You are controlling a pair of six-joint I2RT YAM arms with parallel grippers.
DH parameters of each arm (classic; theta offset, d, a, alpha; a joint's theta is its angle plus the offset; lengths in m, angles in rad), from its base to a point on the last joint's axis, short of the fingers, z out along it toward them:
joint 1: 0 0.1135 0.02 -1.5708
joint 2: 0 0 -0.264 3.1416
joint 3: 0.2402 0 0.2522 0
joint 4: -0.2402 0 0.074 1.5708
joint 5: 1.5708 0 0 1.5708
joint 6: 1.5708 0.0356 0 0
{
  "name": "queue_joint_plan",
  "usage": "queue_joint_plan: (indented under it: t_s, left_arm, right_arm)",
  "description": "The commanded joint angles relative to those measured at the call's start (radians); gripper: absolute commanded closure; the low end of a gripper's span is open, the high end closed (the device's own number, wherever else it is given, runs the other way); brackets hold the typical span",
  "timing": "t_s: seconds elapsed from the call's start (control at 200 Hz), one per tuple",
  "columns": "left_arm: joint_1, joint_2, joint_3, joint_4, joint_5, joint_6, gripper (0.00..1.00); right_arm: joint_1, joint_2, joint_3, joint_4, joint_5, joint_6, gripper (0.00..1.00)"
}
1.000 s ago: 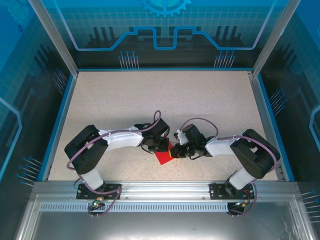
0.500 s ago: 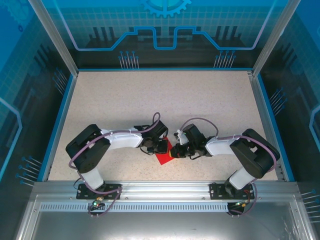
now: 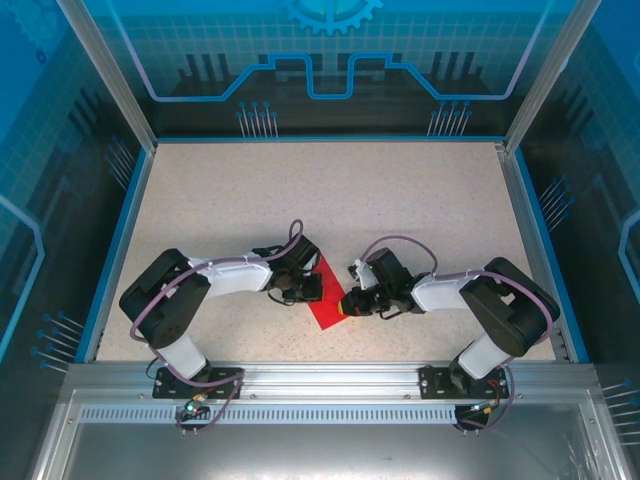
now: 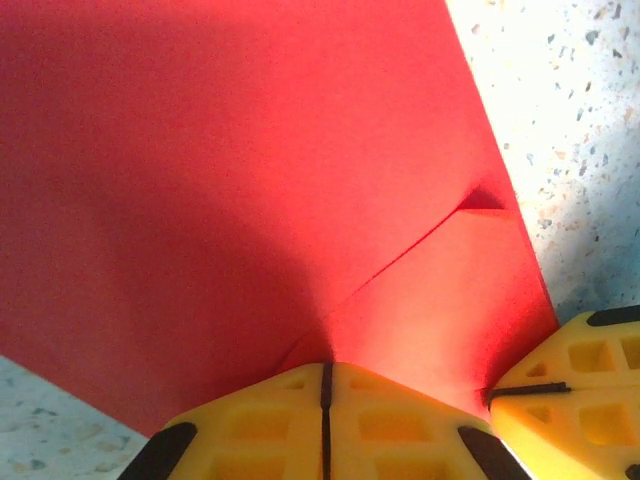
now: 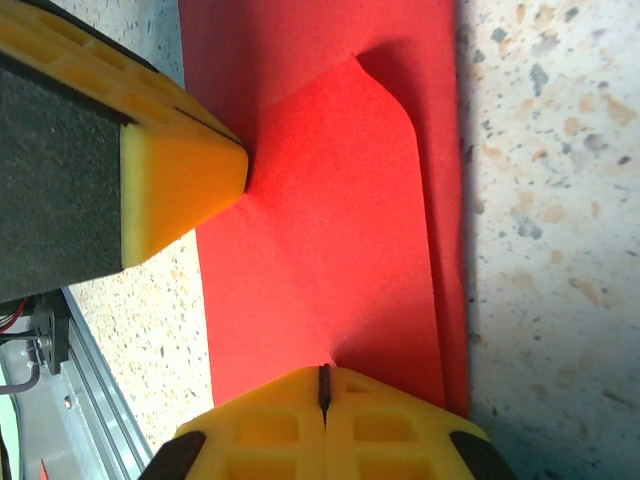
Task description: Fold a paper plane with a square sheet of paper (pick it up from the middle)
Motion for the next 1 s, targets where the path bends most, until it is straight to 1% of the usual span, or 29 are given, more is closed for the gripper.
queue_joint_plan:
  t_s: [0.0, 0.105, 0.255, 0.325, 0.47, 0.69, 0.765, 0.87, 0.995]
  left_arm:
    - [0.06, 0.006, -0.053, -0.109, -0.126, 0.041, 0.92]
    - [0.075, -0.011, -0.058, -0.133, -0.148, 0.048, 0.92]
    - [0.09, -0.046, -0.044, -0.202, -0.229, 0.06, 0.92]
    - [0.091, -0.065, -0.034, -0.21, -0.24, 0.061, 0.92]
    - [0.083, -0.104, 0.002, -0.186, -0.168, 0.038, 0.92]
    - [0.041, -0.204, 0.087, -0.251, -0.176, 0.014, 0.91]
    - [0.028, -0.218, 0.096, -0.245, -0.147, 0.008, 0.91]
    - [0.013, -0.19, 0.088, -0.195, -0.078, 0.001, 0.91]
    - [-0.02, -0.115, 0.097, -0.142, -0.044, 0.008, 0.91]
  right_arm:
    - [-0.019, 0.034, -0.062, -0.172, 0.032, -0.009, 1.0]
    - [-0.021, 0.034, -0.065, -0.168, 0.03, -0.008, 1.0]
    - [-0.022, 0.033, -0.064, -0.167, 0.026, -0.007, 1.0]
    - [-0.022, 0.034, -0.062, -0.166, 0.021, -0.007, 1.0]
    - [-0.023, 0.034, -0.057, -0.166, 0.014, -0.009, 1.0]
    - [-0.023, 0.027, -0.053, -0.163, 0.01, -0.003, 1.0]
    - [-0.022, 0.022, -0.051, -0.163, 0.01, -0.001, 1.0]
    - [-0.023, 0.019, -0.048, -0.16, 0.009, 0.001, 1.0]
    - [-0.024, 0.019, -0.039, -0.156, 0.002, 0.004, 1.0]
